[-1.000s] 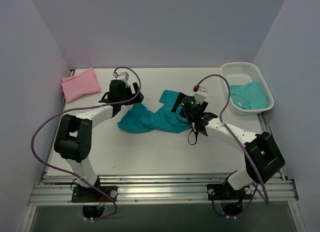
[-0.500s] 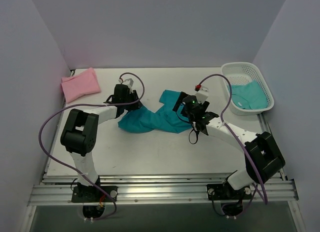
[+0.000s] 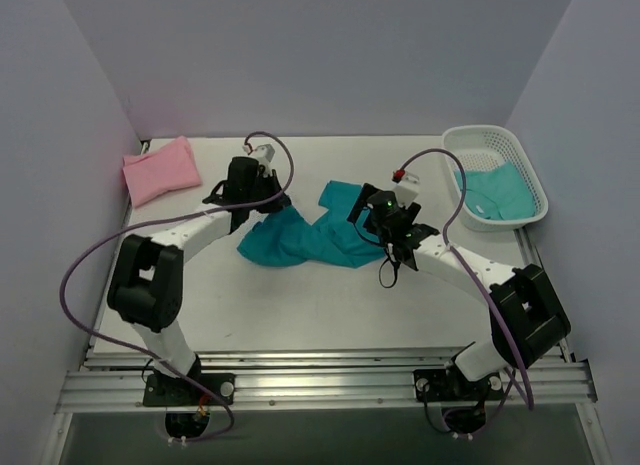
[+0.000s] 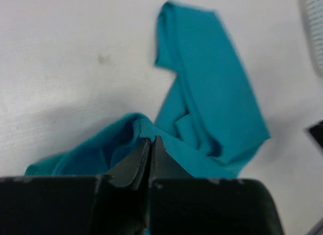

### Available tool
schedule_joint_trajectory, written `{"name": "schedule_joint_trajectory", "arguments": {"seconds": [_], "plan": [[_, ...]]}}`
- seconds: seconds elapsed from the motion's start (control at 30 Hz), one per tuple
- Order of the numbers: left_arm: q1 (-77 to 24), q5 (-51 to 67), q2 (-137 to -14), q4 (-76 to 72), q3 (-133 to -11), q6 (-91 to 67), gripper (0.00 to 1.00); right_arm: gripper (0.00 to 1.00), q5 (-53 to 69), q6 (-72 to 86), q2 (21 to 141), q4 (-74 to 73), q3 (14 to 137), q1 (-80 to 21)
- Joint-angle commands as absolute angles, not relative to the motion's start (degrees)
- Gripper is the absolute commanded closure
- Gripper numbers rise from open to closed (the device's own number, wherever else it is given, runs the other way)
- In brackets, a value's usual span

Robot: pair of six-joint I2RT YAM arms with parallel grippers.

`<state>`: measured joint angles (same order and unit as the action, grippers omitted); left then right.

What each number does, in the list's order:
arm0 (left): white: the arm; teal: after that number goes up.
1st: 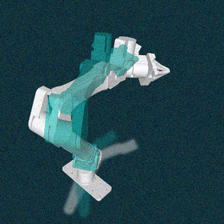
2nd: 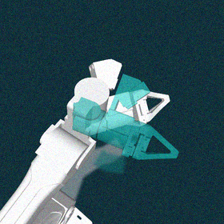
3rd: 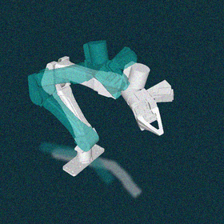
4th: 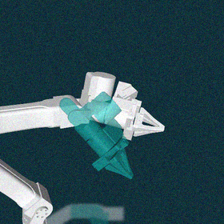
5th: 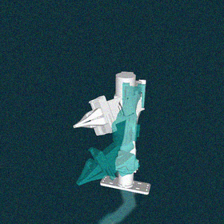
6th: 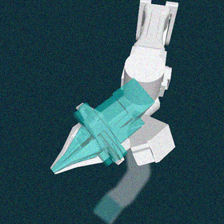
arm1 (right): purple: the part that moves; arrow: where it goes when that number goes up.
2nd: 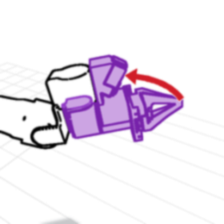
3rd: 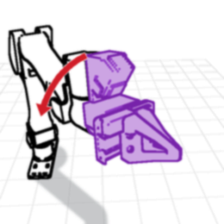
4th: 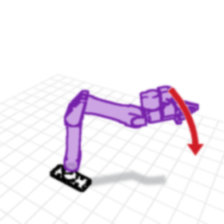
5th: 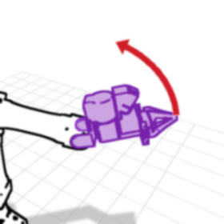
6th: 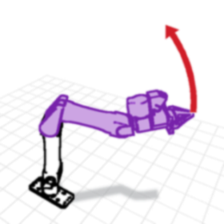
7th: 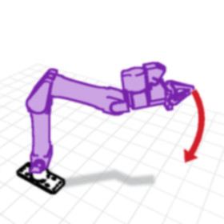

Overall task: Fold and stack the t-shirts
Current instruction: Flatten out the tshirt

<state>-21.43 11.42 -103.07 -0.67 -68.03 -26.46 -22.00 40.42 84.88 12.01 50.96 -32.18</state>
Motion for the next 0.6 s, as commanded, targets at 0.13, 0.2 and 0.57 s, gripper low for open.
{"name": "schedule_joint_trajectory", "arguments": {"seconds": [0.13, 0.2, 0.57], "plan": [[-29.51, 12.33, -73.67, 14.57, -94.37, -21.37, 0.98, 0.00, -23.38, 40.52, 80.95, 11.78, 50.27, -31.11], [-30.41, 11.60, -68.94, 18.18, -99.21, -19.95, 0.98, 0.00, -23.82, 40.60, 79.90, 11.60, 50.01, -30.85], [-30.32, -9.56, -64.50, 16.62, -88.80, -14.59, 0.96, 0.00, -23.64, 41.13, 75.68, 10.64, 49.13, -30.67]]}}
